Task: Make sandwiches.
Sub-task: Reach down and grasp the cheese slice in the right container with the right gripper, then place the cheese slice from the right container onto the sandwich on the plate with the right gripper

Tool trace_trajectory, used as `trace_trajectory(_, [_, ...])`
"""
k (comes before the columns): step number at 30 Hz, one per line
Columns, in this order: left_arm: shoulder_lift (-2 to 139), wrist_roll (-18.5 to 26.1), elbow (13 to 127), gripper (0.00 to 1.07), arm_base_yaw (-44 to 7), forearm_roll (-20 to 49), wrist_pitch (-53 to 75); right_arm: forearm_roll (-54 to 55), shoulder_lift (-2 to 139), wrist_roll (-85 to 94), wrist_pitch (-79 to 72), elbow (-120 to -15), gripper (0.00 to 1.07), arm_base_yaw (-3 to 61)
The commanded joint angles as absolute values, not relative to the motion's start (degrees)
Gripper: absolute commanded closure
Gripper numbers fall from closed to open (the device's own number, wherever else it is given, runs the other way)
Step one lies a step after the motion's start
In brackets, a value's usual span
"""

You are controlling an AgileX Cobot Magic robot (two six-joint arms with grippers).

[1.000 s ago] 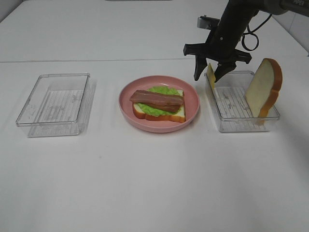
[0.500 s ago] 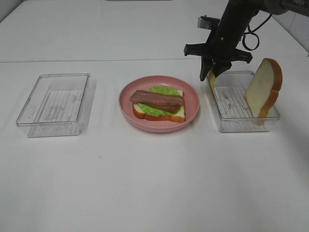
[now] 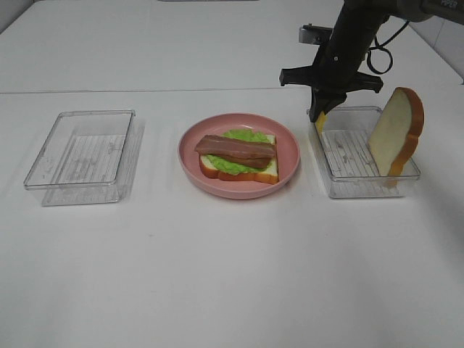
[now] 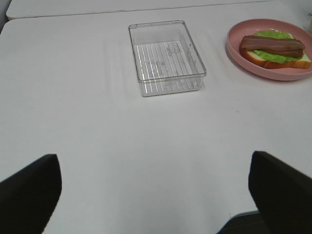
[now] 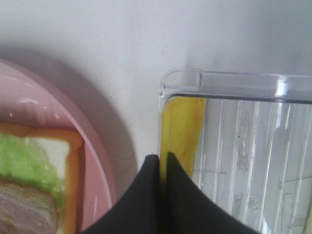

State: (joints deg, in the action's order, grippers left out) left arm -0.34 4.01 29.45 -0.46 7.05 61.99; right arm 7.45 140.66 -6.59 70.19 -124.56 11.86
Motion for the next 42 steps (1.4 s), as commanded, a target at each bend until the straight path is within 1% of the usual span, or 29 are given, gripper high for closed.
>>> trace_trajectory(1, [-1.3, 4.1, 29.5, 0.06, -0.7, 6.9, 61.7, 6.6, 139.3, -6.5, 76.1, -124.8, 1.07, 11.7])
trace_trajectory(10, [-1.3, 4.1, 29.5, 0.06, -0.7, 6.9, 61.7, 8.3, 134.3, -7.6, 76.1, -124.8, 1.07, 11.7])
trace_trajectory(16, [-1.3, 4.1, 29.5, 0.06, -0.7, 6.9, 61.7, 13.6, 129.5, -6.5, 76.1, -124.6, 1.07, 11.7])
trace_trajectory(18, [-1.3, 4.1, 29.5, 0.06, -0.7, 6.9, 61.7, 14.3, 128.8, -6.2, 76.1, -123.9, 1.07, 11.7])
trace_trajectory(20, [-1.3, 4.1, 29.5, 0.06, -0.7, 6.9, 61.7, 16.3, 124.6, -5.5, 76.1, -119.5, 1.07, 11.7])
trace_trajectory(23, [-1.3, 4.1, 29.5, 0.06, -0.7, 6.9, 61.7, 16.8, 123.5, -5.0, 75.9, -118.1, 1.07, 11.7])
trace_trajectory(24, [-1.3, 4.1, 29.5, 0.06, -0.7, 6.9, 61.7, 19.1, 121.4, -3.1, 74.0, -113.9, 1.07, 11.7])
trace_trajectory(25, [-1.3, 4.1, 29.5, 0.06, -0.7, 6.9, 61.7, 24.1, 118.8, 0.0, 69.7, -108.4, 1.07, 11.7])
trace_trajectory(26, [-1.3, 4.1, 29.5, 0.06, -0.7, 6.9, 61.7, 24.1, 118.8, 0.0, 69.7, -108.4, 1.07, 11.7])
trace_trajectory(27, [-1.3, 4.1, 29.5, 0.06, -0.7, 6.9, 61.7, 26.6, 117.8, 1.8, 67.4, -105.9, 1.07, 11.7])
trace_trajectory(28, [-1.3, 4.1, 29.5, 0.06, -0.7, 6.9, 61.7, 33.9, 115.3, 6.2, 61.8, -100.3, 1.07, 11.7])
trace_trajectory(29, [-1.3, 4.1, 29.5, 0.06, -0.7, 6.9, 61.7, 33.9, 115.3, 6.2, 61.8, -100.3, 1.07, 11.7])
trace_trajectory(30, [-1.3, 4.1, 29.5, 0.06, -0.7, 6.9, 61.7, 37.9, 114.3, 8.9, 59.5, -97.5, 1.07, 11.7])
trace_trajectory(31, [-1.3, 4.1, 29.5, 0.06, -0.7, 6.9, 61.7, 37.9, 114.3, 8.9, 59.5, -97.5, 1.07, 11.7])
trace_trajectory(33, [-1.3, 4.1, 29.5, 0.06, -0.7, 6.9, 61.7, 52.3, 113.4, 17.9, 56.4, -89.8, 1.07, 11.7])
trace_trajectory(34, [-1.3, 4.1, 29.5, 0.06, -0.7, 6.9, 61.7, 52.3, 113.4, 17.9, 56.4, -89.8, 1.07, 11.7])
trace_trajectory(36, [-1.3, 4.1, 29.5, 0.06, -0.7, 6.9, 61.7, 60.3, 114.7, 23.0, 56.4, -87.2, 1.07, 11.7])
trace_trajectory(42, [-1.3, 4.1, 29.5, 0.06, -0.7, 6.9, 61.7, 65.0, 118.1, 24.1, 55.9, -86.9, 1.07, 11.7])
